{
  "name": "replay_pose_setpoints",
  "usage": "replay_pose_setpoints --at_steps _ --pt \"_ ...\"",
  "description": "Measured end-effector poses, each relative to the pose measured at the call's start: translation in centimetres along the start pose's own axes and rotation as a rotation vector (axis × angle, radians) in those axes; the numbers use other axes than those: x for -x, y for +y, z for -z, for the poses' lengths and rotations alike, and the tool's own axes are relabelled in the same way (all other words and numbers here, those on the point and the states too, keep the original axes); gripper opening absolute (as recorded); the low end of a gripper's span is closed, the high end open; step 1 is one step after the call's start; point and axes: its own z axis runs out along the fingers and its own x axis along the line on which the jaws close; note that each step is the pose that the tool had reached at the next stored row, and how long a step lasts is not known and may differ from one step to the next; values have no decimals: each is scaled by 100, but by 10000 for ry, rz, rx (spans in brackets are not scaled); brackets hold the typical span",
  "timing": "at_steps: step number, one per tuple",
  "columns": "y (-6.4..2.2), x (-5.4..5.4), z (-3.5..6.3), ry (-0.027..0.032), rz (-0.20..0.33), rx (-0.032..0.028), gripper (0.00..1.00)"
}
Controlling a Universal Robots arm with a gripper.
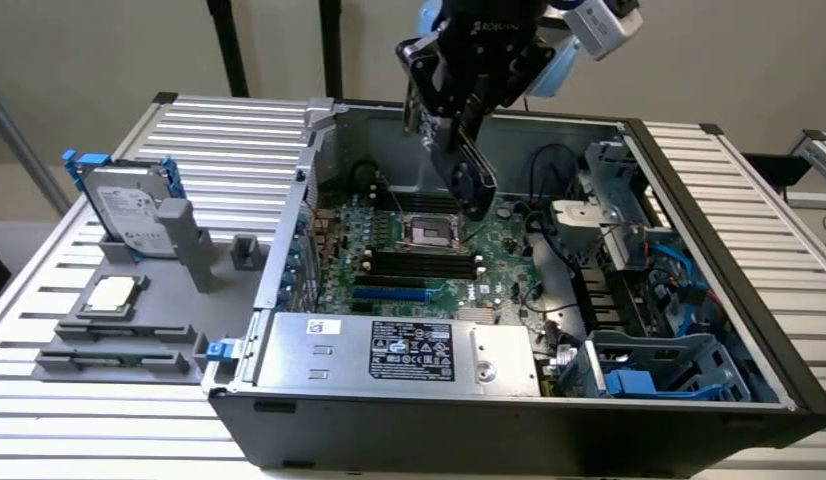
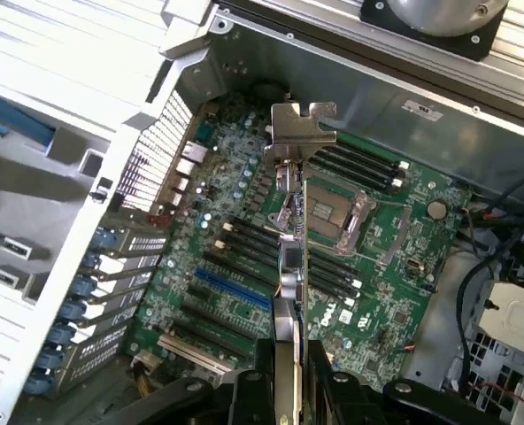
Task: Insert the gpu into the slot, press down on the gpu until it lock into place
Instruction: 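Insert the gpu into the slot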
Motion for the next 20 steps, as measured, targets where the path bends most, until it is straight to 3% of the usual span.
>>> replay_pose_setpoints --at_steps 20 --pt "-9 5 -113 281 3627 -145 26"
